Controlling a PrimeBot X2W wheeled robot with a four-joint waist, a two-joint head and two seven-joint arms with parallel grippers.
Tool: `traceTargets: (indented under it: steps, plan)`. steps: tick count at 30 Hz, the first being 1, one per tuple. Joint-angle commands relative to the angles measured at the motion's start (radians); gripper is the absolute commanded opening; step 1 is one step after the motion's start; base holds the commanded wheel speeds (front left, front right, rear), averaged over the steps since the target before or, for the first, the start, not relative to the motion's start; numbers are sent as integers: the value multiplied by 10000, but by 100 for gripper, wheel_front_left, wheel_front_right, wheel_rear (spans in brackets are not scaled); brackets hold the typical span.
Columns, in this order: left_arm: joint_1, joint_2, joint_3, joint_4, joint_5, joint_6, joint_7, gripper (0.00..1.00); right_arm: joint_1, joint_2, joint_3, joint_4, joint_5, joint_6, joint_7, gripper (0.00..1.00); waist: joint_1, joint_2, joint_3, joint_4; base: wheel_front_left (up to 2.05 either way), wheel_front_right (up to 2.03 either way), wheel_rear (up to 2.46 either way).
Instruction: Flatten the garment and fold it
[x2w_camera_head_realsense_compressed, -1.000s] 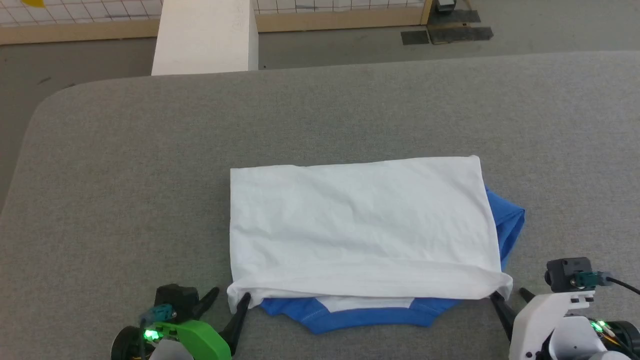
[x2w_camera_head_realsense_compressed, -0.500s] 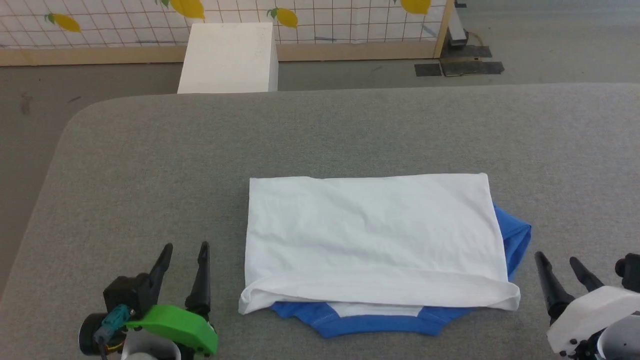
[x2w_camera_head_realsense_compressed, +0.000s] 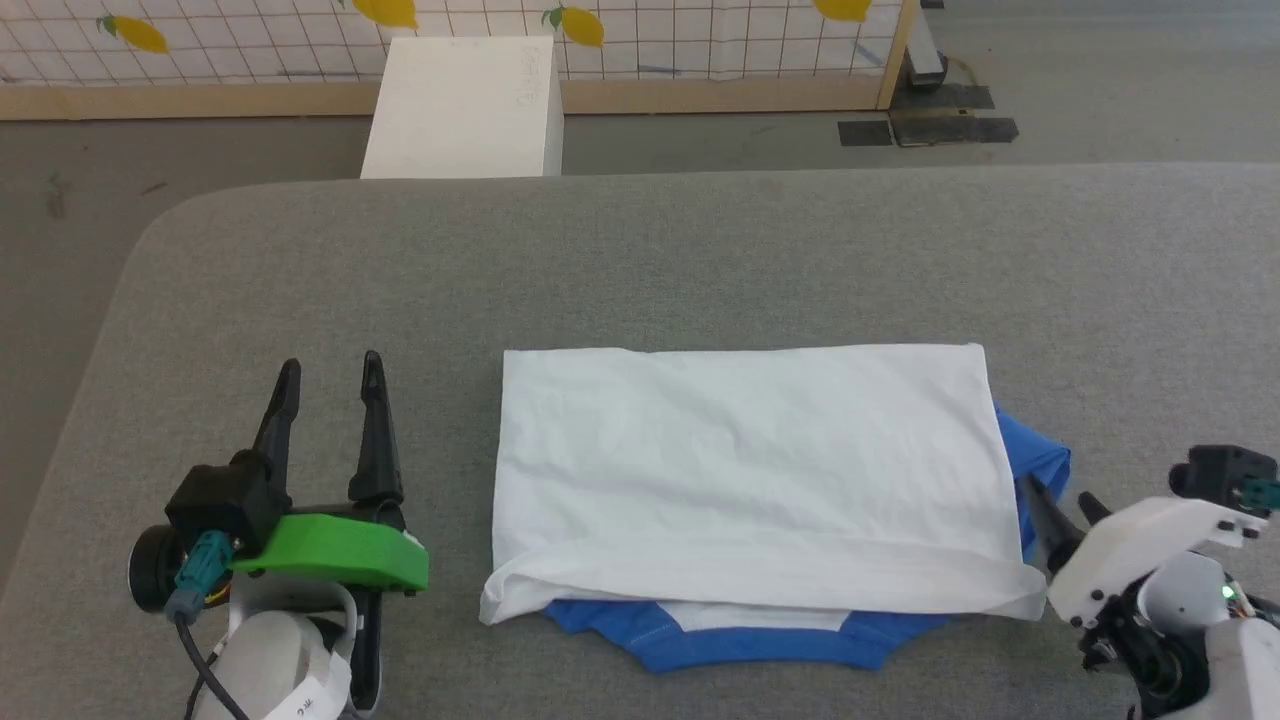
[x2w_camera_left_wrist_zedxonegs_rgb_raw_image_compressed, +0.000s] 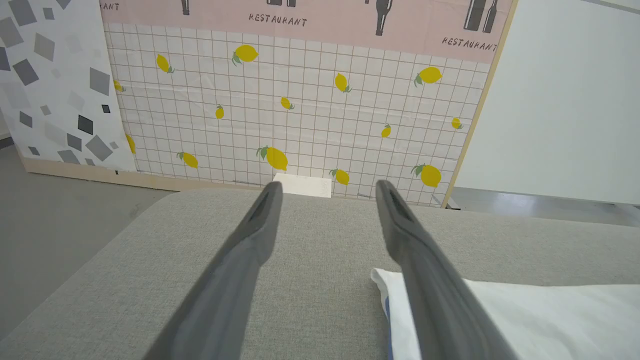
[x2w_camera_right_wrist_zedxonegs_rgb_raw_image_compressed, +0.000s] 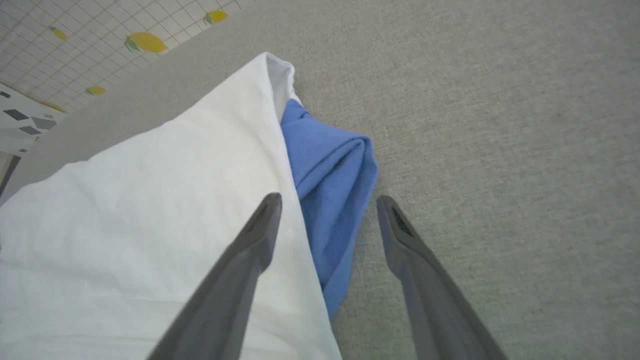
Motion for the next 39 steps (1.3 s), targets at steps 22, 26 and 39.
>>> traceTargets:
  steps: [22,26,39]
  plan:
    - [-301,-931,1179,548,1240,-1143,-35,100,-1892,12,859,3115,-360,-15,1444,0,1,0,279,22,0,0,0]
    - [-287,-988,1266,567,1311,-1218,-35,100,-1802,12,448,2846,-807,-15,992,0,1,0,266,10,0,0,0]
    - [-158,-1079,1373,610,1402,-1388,-35,100,-711,12,-2153,195,-3730,-15,815,0,1,0,170,-33,0,0,0]
